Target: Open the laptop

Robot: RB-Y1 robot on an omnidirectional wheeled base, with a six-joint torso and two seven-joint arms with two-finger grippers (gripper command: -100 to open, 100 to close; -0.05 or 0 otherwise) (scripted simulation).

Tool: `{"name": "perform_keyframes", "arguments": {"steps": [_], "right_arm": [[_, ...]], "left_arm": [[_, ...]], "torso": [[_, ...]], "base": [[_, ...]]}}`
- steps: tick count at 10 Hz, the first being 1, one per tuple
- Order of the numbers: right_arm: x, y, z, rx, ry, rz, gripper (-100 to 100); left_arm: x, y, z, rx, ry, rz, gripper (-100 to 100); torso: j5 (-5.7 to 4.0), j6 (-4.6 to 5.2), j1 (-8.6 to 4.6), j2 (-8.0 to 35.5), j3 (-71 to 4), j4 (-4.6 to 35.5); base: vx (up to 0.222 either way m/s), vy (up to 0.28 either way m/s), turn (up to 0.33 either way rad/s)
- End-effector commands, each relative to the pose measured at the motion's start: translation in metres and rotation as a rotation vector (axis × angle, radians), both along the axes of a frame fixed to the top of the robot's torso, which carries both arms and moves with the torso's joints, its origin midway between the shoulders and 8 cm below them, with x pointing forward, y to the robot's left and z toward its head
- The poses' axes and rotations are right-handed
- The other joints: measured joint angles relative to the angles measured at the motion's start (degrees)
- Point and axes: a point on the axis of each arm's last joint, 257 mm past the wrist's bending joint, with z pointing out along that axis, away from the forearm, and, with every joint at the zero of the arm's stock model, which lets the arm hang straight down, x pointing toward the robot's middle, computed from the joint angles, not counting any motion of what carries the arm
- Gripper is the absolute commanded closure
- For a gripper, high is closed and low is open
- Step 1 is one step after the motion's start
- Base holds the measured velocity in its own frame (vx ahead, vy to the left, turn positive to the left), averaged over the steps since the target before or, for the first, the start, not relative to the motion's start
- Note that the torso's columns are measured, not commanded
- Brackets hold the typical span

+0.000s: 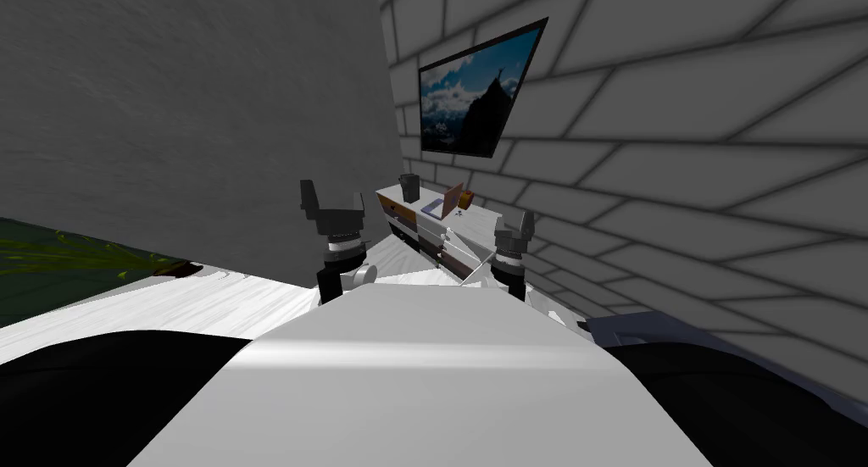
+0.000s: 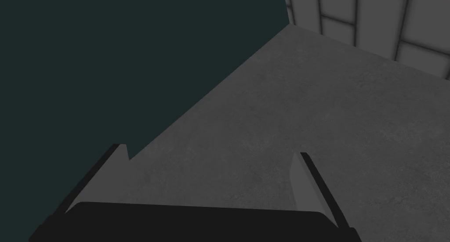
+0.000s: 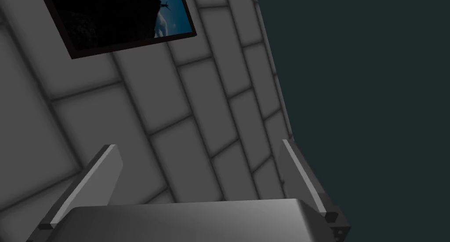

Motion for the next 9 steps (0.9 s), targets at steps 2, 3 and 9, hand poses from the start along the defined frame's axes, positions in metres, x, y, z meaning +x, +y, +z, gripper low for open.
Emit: {"name": "perform_keyframes", "arguments": {"steps": [2, 3, 9], "right_arm": [[0.0000, 0.0000, 0.0000, 0.000, 0.000, 0.000, 0], [0.0000, 0.0000, 0.0001, 0.000, 0.000, 0.000, 0], [-0.0001, 0.0000, 0.0002, 0.000, 0.000, 0.000, 0]], "left_arm": [[0.0000, 0.0000, 0.0000, 0.000, 0.000, 0.000, 0], [0.0000, 0.0000, 0.0001, 0.000, 0.000, 0.000, 0], [-0.0001, 0.0000, 0.0001, 0.000, 0.000, 0.000, 0]], "torso": [[0.00, 0.00, 0.00, 6.0, -12.0, 6.0], [0.00, 0.00, 0.00, 10.0, -20.1, 10.1], [0.00, 0.00, 0.00, 35.4, -70.7, 35.4]], "base": [[0.000, 0.000, 0.000], [0.000, 0.000, 0.000], [0.000, 0.000, 0.000]]}}
